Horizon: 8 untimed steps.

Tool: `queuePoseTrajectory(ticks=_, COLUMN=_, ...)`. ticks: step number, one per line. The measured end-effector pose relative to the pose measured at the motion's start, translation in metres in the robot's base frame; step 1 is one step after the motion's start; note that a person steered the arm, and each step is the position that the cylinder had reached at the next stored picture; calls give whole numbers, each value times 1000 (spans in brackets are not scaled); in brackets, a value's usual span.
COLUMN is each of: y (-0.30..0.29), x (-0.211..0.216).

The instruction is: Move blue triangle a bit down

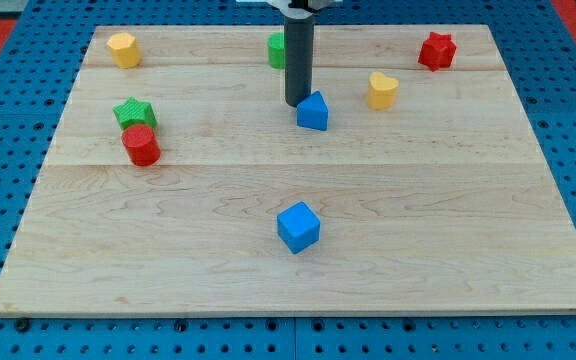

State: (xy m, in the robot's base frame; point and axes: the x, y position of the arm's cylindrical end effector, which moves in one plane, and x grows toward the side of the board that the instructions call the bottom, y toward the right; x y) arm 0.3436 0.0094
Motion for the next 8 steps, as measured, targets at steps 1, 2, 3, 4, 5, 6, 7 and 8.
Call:
queuePoseTrajectory(ticks=1, y=0, x=0)
queuePoseTrajectory(ticks=2, y=8, x=2)
queuePoseTrajectory(ticks=3, y=15, x=5)
queuePoseTrajectory(ticks=4, y=15, x=3)
queuePoseTrajectory(ticks=5, y=15, x=2)
queuePoseTrajectory(ticks=6, y=15, x=2)
queuePoseTrajectory(ticks=7, y=15, x=2)
queuePoseTrajectory(ticks=8, y=15, x=2)
